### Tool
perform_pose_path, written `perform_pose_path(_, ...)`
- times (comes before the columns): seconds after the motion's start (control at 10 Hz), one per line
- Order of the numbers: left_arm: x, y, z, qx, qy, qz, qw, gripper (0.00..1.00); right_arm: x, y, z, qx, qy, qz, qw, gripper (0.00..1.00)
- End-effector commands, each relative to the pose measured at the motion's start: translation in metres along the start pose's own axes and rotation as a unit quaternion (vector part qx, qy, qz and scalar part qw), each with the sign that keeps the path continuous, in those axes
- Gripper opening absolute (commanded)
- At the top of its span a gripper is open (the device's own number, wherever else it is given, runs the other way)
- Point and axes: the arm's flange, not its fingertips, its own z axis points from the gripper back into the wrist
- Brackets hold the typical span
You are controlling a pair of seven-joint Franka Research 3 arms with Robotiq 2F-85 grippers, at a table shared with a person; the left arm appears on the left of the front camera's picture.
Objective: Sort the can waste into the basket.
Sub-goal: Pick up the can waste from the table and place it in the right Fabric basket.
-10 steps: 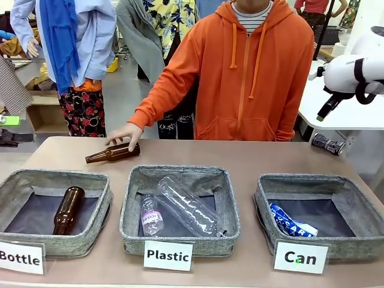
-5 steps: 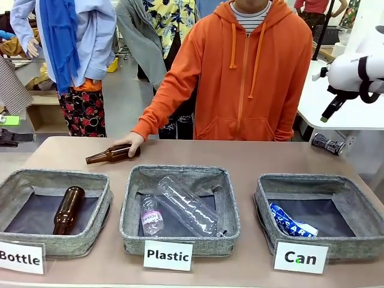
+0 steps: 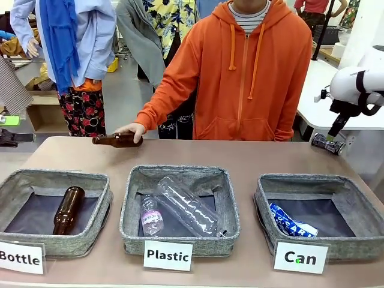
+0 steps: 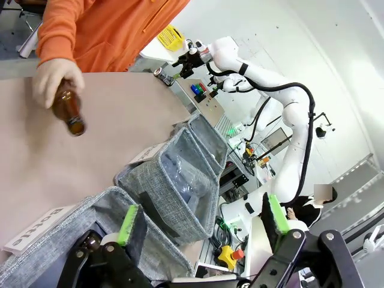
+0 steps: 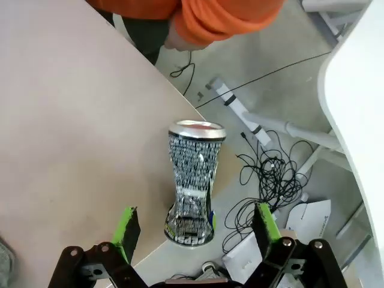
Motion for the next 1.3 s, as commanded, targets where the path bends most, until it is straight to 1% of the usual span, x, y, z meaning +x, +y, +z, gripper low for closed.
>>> perform_pose_path(0.0, 0.000, -0.003, -0.001, 0.003, 0.002, 0.003, 1.000, 1.00, 0.014, -0.022, -0.011, 0.030, -0.011, 0.016, 0.999, 1.00)
perform_pose_path(0.3, 0.000, 0.000, 0.000, 0.000, 0.000, 0.000, 1.000, 1.00, 0.018, -0.028, -0.045, 0.063, -0.006, 0.016, 0.998, 1.00)
perform_pose_path(0.4, 0.015, -0.011, 0.032, -0.083, -0.073, 0.070, 0.991, 1.00, 0.020, -0.028, -0.053, 0.069, -0.004, 0.017, 0.997, 1.00)
perform_pose_path(0.5, 0.026, -0.013, 0.069, -0.083, -0.123, 0.060, 0.987, 1.00, 0.021, -0.029, -0.059, 0.076, 0.000, 0.017, 0.997, 1.00)
perform_pose_path(0.6, 0.031, -0.011, 0.107, -0.100, -0.156, 0.078, 0.979, 1.00, 0.021, -0.031, -0.063, 0.074, -0.001, 0.015, 0.997, 1.00)
perform_pose_path(0.7, 0.031, -0.007, 0.131, -0.107, -0.158, 0.086, 0.978, 1.00, 0.019, -0.032, -0.066, 0.078, -0.005, 0.012, 0.997, 1.00)
perform_pose_path(0.8, 0.031, -0.002, 0.143, -0.106, -0.159, 0.089, 0.978, 1.00, 0.018, -0.033, -0.069, 0.081, -0.004, 0.012, 0.997, 1.00)
perform_pose_path(1.0, 0.031, 0.002, 0.142, -0.132, -0.143, 0.105, 0.975, 1.00, 0.017, -0.034, -0.072, 0.085, -0.006, 0.003, 0.996, 1.00)
perform_pose_path(1.1, 0.031, 0.003, 0.136, -0.129, -0.133, 0.106, 0.977, 1.00, 0.016, -0.037, -0.072, 0.064, 0.002, -0.013, 0.998, 0.40)
perform_pose_path(1.2, 0.032, 0.004, 0.133, -0.132, -0.132, 0.108, 0.976, 1.00, 0.015, -0.037, -0.072, 0.069, 0.000, -0.008, 0.998, 0.40)
